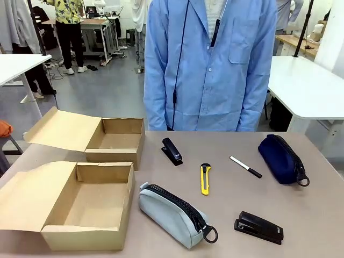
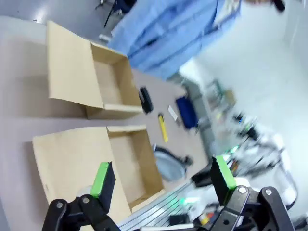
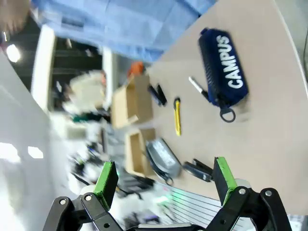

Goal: Place items inside the box.
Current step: Pick up a Pencil pouch or Stapler and place it inside the Mailer Box closest to the robot.

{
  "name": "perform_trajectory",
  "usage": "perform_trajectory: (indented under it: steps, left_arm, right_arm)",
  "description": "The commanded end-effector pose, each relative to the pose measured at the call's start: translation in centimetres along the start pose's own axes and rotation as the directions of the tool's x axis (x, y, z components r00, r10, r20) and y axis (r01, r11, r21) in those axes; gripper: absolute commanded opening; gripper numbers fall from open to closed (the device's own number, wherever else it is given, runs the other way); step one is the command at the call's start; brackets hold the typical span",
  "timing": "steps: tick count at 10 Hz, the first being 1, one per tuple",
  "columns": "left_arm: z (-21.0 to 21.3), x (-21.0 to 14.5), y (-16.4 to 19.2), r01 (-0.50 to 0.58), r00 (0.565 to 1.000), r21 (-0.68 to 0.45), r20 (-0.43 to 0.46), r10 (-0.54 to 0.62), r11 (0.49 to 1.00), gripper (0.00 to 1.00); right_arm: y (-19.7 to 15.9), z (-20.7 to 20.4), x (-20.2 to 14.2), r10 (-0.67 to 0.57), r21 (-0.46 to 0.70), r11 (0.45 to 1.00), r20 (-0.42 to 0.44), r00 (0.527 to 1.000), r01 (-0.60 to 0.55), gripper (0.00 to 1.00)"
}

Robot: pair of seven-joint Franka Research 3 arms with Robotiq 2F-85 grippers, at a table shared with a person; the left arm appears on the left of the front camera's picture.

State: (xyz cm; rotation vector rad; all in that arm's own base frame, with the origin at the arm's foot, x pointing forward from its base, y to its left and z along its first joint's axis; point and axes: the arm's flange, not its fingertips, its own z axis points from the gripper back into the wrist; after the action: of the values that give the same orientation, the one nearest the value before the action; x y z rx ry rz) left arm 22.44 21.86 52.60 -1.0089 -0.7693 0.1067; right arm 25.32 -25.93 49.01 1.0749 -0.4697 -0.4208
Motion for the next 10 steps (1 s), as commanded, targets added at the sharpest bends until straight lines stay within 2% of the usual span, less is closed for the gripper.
perform_trajectory:
  steps: [1, 2, 3, 8, 9, 10]
  left_arm:
    - [-2.1, -1.8, 2.5, -0.235, 0.921, -0.159, 0.278, 0.272, 0.959, 1.00]
    - [-2.9, -2.2, 3.5, -0.328, 0.883, -0.159, 0.299, 0.362, 0.931, 1.00]
    - [1.8, -0.1, 2.7, -0.131, 0.985, -0.045, 0.109, 0.136, 0.990, 1.00]
    - [1.8, -0.1, 2.7, -0.131, 0.985, -0.045, 0.109, 0.136, 0.990, 1.00]
    - [1.8, -0.1, 2.7, -0.131, 0.985, -0.045, 0.109, 0.136, 0.990, 1.00]
    - [1.8, -0.1, 2.7, -0.131, 0.985, -0.045, 0.109, 0.136, 0.990, 1.00]
  right_arm:
    - [-2.6, -1.7, 1.8, -0.226, 0.183, 0.961, 0.103, 0.969, 0.205, 1.00]
    - [-3.7, -1.7, 1.5, -0.225, 0.149, 0.967, 0.135, 0.965, 0.204, 1.00]
    - [-2.9, 0.1, 0.7, -0.142, 0.073, 0.988, 0.058, 0.988, 0.138, 1.00]
    - [-2.9, 0.1, 0.7, -0.142, 0.073, 0.988, 0.058, 0.988, 0.138, 1.00]
    - [-2.7, -0.3, 0.9, -0.174, 0.073, 0.983, 0.056, 0.983, 0.170, 1.00]
    - [-1.4, -4.6, 0.4, -0.113, 0.065, 0.991, -0.008, 0.994, 0.113, 1.00]
